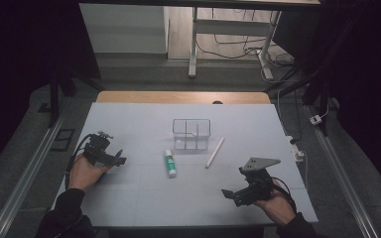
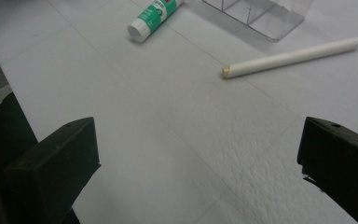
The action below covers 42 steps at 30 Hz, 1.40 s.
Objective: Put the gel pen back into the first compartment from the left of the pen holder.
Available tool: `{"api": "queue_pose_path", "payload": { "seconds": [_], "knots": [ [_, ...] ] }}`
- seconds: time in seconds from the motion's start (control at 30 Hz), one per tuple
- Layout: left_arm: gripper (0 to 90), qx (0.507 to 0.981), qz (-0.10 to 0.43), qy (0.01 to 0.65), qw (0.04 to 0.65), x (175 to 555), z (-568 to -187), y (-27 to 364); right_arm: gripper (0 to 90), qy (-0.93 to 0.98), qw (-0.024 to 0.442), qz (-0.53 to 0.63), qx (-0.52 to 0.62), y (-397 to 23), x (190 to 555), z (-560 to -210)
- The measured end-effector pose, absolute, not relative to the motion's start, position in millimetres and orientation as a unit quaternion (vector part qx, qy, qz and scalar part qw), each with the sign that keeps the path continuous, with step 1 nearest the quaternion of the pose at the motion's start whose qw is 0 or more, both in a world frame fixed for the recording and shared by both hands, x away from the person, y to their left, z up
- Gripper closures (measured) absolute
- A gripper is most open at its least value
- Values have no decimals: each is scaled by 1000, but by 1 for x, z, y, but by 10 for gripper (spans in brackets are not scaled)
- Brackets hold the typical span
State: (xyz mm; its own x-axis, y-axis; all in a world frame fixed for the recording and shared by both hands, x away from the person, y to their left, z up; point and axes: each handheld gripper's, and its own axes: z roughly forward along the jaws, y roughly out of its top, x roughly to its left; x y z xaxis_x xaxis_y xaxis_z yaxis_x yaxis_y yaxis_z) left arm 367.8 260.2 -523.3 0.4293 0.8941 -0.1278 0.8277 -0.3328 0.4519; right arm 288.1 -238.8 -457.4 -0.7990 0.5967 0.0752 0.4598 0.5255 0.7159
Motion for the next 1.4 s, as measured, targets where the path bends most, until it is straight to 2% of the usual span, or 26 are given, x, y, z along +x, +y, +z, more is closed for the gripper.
{"api": "queue_pose_path", "payload": {
  "seconds": [0.07,0.1,0.13,0.17,0.3,0.4,0.47,0.57,0.6,0.9,1.03,1.4],
  "knots": [
    [26,817,80,529,215,370,-524,258,0,869,93,377,307,-243,286,-458],
    [64,820,79,527,211,371,-525,256,0,869,95,376,309,-244,285,-458],
    [147,822,79,525,205,372,-524,255,0,868,96,376,310,-246,284,-458],
    [147,824,79,524,203,372,-525,254,0,868,97,375,311,-248,283,-459],
    [332,830,82,517,193,373,-523,251,0,869,100,370,314,-252,280,-459],
    [527,833,79,513,192,374,-520,250,0,869,102,368,316,-255,278,-459],
    [586,833,76,512,193,374,-520,249,0,867,103,370,318,-257,277,-460],
    [744,834,77,512,192,373,-519,248,0,865,104,370,322,-260,275,-459],
    [765,833,77,513,191,373,-519,248,0,865,106,370,322,-262,275,-459],
    [796,827,69,519,205,371,-517,249,0,858,112,374,336,-272,270,-458],
    [797,812,69,528,240,370,-509,253,0,854,113,376,341,-277,268,-457],
    [797,801,93,488,334,364,-479,244,0,842,108,385,363,-289,266,-457]
  ]
}}
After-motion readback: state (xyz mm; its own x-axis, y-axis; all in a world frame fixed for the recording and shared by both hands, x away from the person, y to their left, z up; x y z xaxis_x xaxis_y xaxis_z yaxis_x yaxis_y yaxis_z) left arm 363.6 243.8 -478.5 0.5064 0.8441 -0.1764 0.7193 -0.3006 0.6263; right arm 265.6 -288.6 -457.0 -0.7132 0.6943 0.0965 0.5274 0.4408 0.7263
